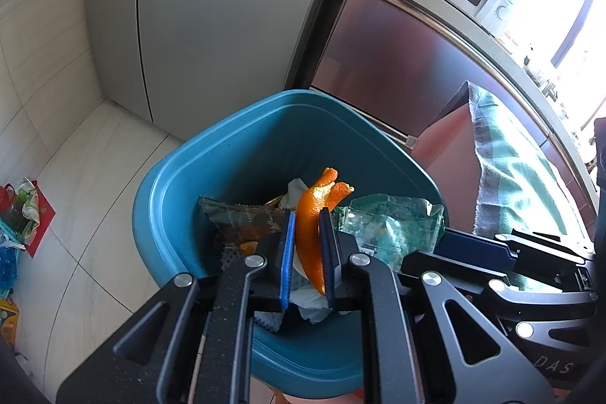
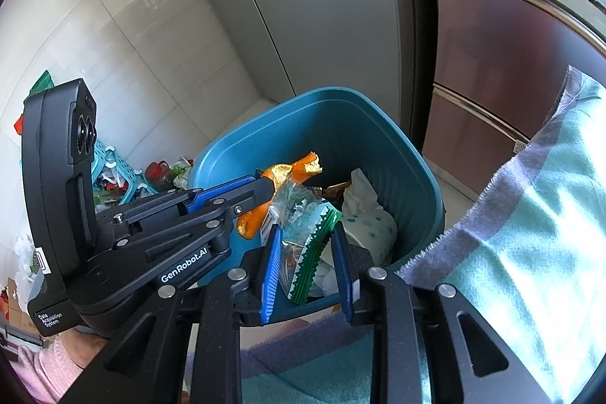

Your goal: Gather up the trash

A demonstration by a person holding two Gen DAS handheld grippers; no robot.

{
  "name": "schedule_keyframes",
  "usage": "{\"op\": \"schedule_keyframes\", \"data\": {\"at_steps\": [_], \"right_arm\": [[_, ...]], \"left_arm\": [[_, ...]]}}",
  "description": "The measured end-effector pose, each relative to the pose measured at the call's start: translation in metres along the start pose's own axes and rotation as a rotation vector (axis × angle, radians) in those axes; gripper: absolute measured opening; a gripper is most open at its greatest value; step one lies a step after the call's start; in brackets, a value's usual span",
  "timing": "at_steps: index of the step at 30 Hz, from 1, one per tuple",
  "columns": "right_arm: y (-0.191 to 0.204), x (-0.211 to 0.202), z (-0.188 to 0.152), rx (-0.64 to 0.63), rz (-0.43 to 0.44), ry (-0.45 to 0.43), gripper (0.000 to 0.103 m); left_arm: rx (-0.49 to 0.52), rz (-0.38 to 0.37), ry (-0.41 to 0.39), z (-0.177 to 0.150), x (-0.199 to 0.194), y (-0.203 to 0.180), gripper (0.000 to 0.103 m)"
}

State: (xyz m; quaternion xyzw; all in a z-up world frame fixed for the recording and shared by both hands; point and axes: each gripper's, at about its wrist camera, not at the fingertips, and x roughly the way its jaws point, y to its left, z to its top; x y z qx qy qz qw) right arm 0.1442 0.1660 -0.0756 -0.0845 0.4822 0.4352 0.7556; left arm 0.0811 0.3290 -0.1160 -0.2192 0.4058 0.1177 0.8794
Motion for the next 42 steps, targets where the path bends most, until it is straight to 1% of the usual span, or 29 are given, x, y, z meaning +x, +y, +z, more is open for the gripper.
{"op": "schedule_keyframes", "data": {"at_steps": [4,9,11,12,13,14,15,18,20,21,22,23,25,26,30,31,33,35,36,38,42], "right_arm": [[0.004,0.004,0.002,-0.012,-0.006,0.023,0.028],[0.003,0.000,-0.001,-0.004,0.003,0.007,0.030],[0.002,-0.005,-0.004,0.002,0.006,-0.012,0.030],[0.002,-0.009,-0.006,0.003,0.013,-0.027,0.032],[0.001,-0.013,-0.008,0.007,0.017,-0.040,0.036],[-0.001,-0.017,-0.011,0.015,0.019,-0.054,0.039],[-0.003,-0.023,-0.015,0.027,0.023,-0.070,0.042],[-0.011,-0.040,-0.029,0.057,0.023,-0.122,0.044],[-0.015,-0.054,-0.037,0.065,0.023,-0.159,0.048],[-0.016,-0.062,-0.043,0.068,0.025,-0.179,0.054],[-0.018,-0.072,-0.050,0.069,0.033,-0.203,0.061],[-0.018,-0.079,-0.056,0.061,0.036,-0.223,0.063],[-0.019,-0.096,-0.069,0.056,0.008,-0.265,0.070],[-0.021,-0.104,-0.075,0.062,-0.002,-0.288,0.072],[-0.031,-0.137,-0.106,0.104,-0.048,-0.388,0.085],[-0.033,-0.146,-0.117,0.113,-0.072,-0.417,0.090],[-0.037,-0.164,-0.139,0.134,-0.139,-0.474,0.096],[-0.041,-0.181,-0.159,0.164,-0.189,-0.529,0.096],[-0.042,-0.187,-0.167,0.175,-0.201,-0.548,0.096],[-0.044,-0.203,-0.186,0.202,-0.259,-0.592,0.096],[-0.051,-0.225,-0.217,0.239,-0.377,-0.658,0.096]], "left_arm": [[-0.004,0.000,0.012,0.000,0.003,0.001,0.014],[-0.004,0.008,0.010,-0.003,0.002,0.002,0.024],[-0.004,0.008,0.006,-0.004,-0.001,0.004,0.030],[-0.003,0.007,0.000,-0.005,-0.004,0.004,0.032],[0.000,0.007,-0.008,-0.006,-0.008,0.005,0.039],[0.005,0.006,-0.018,-0.007,-0.013,0.005,0.043],[0.013,0.007,-0.028,-0.008,-0.017,0.004,0.044],[0.037,-0.003,-0.062,-0.012,-0.033,0.003,0.054],[0.056,-0.014,-0.090,-0.016,-0.045,0.000,0.064],[0.070,-0.024,-0.111,-0.018,-0.054,-0.003,0.067],[0.078,-0.031,-0.129,-0.020,-0.061,-0.005,0.076],[0.089,-0.038,-0.152,-0.023,-0.069,-0.008,0.085],[0.126,-0.056,-0.201,-0.029,-0.084,-0.018,0.092],[0.157,-0.061,-0.229,-0.034,-0.093,-0.025,0.097],[0.242,-0.076,-0.313,-0.053,-0.118,-0.057,0.097],[0.252,-0.073,-0.327,-0.058,-0.122,-0.065,0.097],[0.266,-0.071,-0.351,-0.067,-0.129,-0.079,0.097],[0.283,-0.061,-0.389,-0.077,-0.135,-0.094,0.097],[0.291,-0.062,-0.398,-0.080,-0.137,-0.100,0.097],[0.304,-0.063,-0.424,-0.088,-0.141,-0.115,0.097],[0.340,-0.094,-0.455,-0.101,-0.151,-0.142,0.097]]}}
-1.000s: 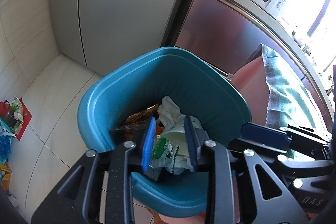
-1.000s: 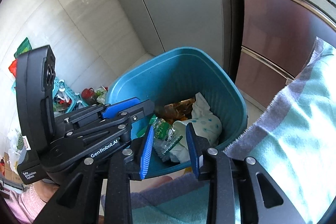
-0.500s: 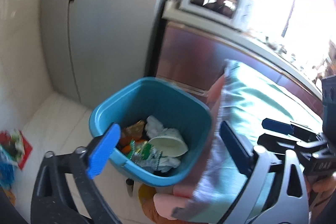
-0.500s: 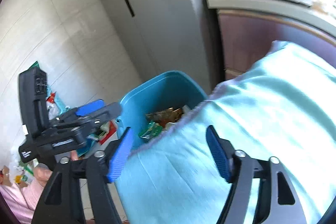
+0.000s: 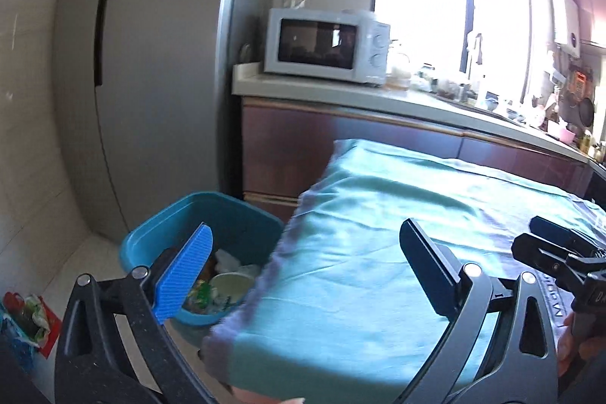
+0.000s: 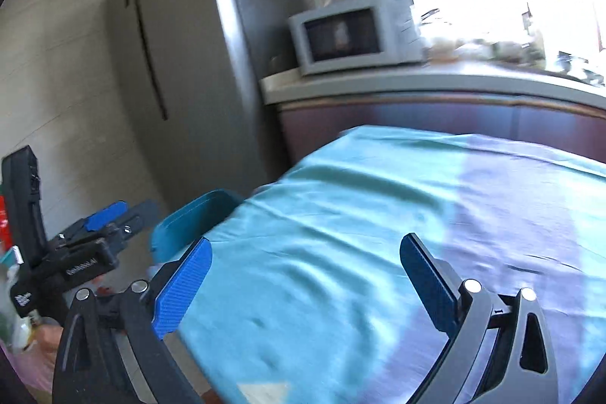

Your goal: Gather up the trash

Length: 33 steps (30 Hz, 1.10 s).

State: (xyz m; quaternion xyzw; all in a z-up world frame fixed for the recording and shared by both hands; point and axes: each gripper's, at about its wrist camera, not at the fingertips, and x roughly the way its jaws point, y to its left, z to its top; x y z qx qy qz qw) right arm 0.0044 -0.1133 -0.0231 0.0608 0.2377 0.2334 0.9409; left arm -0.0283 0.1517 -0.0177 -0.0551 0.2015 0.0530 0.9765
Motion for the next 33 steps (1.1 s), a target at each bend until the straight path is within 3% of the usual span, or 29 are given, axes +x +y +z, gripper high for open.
{"op": "schedule_keyframes", "data": {"at_steps": [6,16,33], "right_arm": [[-0.022,-0.032,-0.008,0.017,-0.104,-0.082,0.096],[-0.031,-0.069,-0.017,0.005,-0.225,-0.173,0.096],[-0.039,-0.093,-0.024,0.009,-0.289,-0.225,0.096]], "left_arm": [[0.048,-0.025,-0.052,-0.003,-0.015,-0.039,0.097],[0.081,-0.042,-0.122,-0.003,-0.031,-0.071,0.097],[0.130,-0.078,-0.181,-0.008,-0.051,-0.102,0.097]]}}
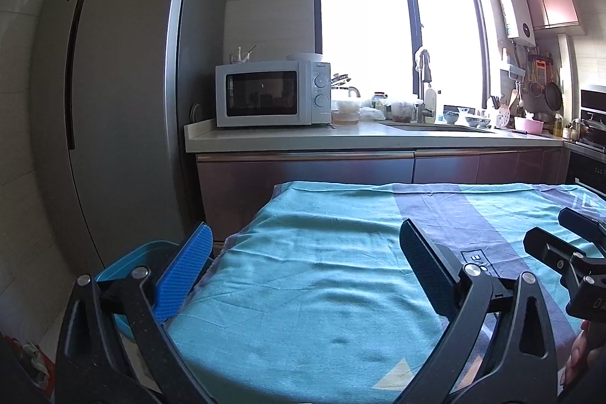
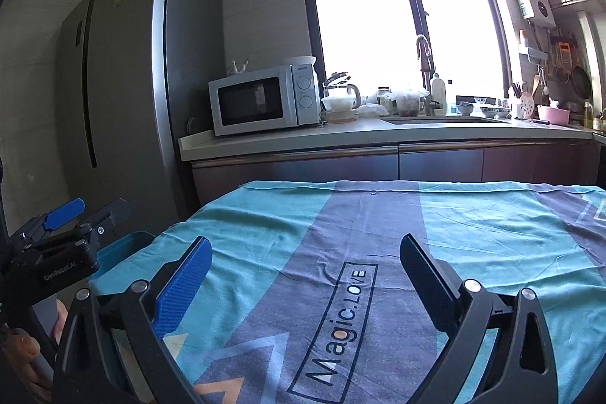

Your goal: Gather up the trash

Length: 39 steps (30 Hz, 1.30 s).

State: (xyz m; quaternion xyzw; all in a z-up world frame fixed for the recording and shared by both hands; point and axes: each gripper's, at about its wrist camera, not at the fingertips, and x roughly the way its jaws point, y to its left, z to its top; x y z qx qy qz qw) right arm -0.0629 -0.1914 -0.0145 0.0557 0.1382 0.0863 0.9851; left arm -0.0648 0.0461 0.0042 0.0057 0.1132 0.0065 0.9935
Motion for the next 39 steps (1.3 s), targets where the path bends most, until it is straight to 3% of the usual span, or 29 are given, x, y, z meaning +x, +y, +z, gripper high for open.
{"op": "schedule_keyframes", "data": {"at_steps": [39], "right_arm": [[-0.0068,-0.0026,-0.0008,0.027,-0.019,-0.005,0.096]], "left_arm": [[-0.003,0.026,-0.021,0.0012,-0.0074,-0.0007,0.097]]}}
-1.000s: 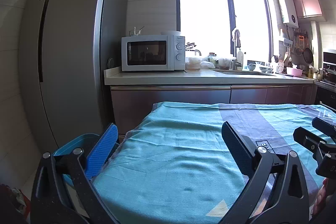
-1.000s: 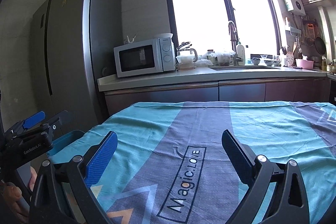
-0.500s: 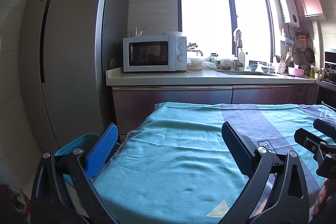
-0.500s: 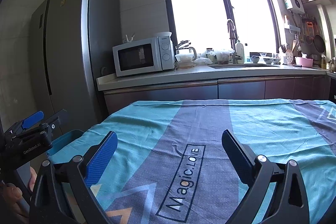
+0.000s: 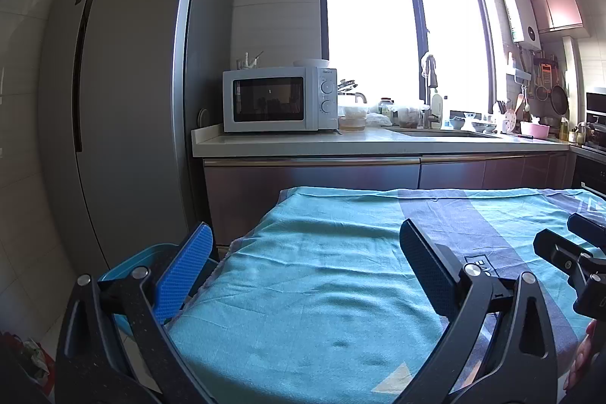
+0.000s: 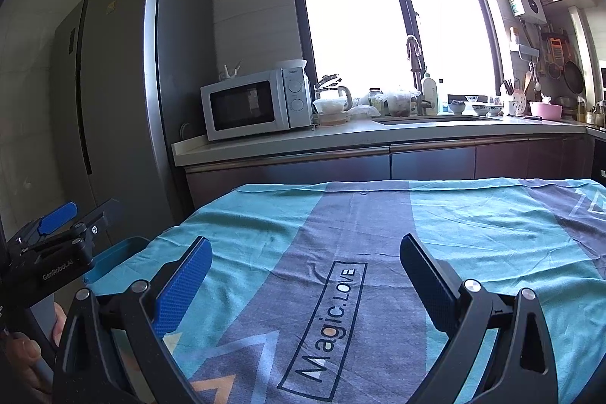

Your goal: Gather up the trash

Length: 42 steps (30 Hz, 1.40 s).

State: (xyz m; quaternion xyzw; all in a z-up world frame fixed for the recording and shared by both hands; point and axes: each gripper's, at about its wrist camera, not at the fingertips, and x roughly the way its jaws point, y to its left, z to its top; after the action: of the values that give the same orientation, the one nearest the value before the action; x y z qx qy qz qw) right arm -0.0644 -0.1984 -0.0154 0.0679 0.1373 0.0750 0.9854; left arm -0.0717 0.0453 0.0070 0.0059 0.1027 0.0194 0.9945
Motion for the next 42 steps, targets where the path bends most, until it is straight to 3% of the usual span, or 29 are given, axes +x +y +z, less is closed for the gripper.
{"op": "schedule_keyframes", "data": {"at_steps": [42], "right_arm": [[-0.0016,-0.0013,0.0005,0.007,-0.006,-0.003,0.096]], "left_arm": [[0.006,-0.003,-0.012,0.0013,0.0007,-0.0006,0.097]]}}
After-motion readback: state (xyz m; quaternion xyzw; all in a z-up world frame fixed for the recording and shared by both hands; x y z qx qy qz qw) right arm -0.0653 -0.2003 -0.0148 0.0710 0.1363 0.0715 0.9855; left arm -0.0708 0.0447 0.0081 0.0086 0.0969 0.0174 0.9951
